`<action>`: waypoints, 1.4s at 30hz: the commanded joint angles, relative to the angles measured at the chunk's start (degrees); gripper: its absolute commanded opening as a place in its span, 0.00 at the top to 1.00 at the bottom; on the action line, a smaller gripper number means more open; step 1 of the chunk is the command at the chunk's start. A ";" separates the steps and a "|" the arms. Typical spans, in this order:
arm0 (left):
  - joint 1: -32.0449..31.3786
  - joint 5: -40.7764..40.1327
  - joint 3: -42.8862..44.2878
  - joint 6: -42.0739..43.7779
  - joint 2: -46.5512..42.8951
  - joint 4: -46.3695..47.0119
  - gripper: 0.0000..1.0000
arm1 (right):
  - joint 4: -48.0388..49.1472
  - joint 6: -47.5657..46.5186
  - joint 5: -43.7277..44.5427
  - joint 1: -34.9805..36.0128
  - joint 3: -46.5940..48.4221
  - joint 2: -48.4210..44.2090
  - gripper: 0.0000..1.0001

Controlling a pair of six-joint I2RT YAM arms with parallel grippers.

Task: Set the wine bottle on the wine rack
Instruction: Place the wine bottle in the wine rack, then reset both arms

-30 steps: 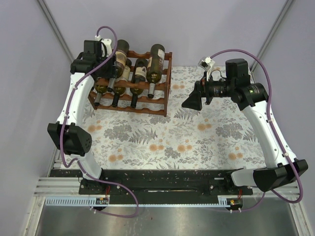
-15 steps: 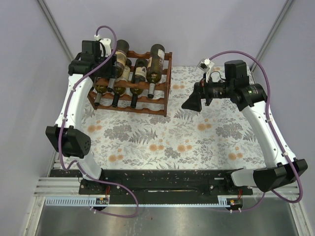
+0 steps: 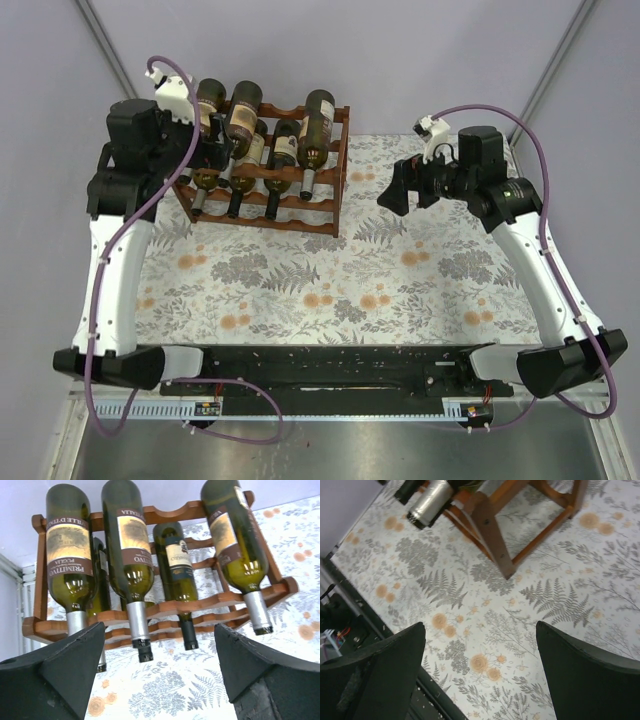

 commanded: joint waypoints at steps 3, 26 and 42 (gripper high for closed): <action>0.15 6.06 -10.28 -6.10 -7.28 10.20 0.01 | 8.28 2.19 16.75 -0.30 -2.87 -4.73 0.01; -0.02 9.06 -32.79 -11.03 -23.90 26.19 0.01 | 12.95 -1.23 36.71 -0.30 -13.51 -14.84 0.01; -0.02 2.28 -37.20 -7.69 -26.90 31.92 0.01 | 14.09 -2.02 38.82 -0.30 -12.28 -13.09 0.01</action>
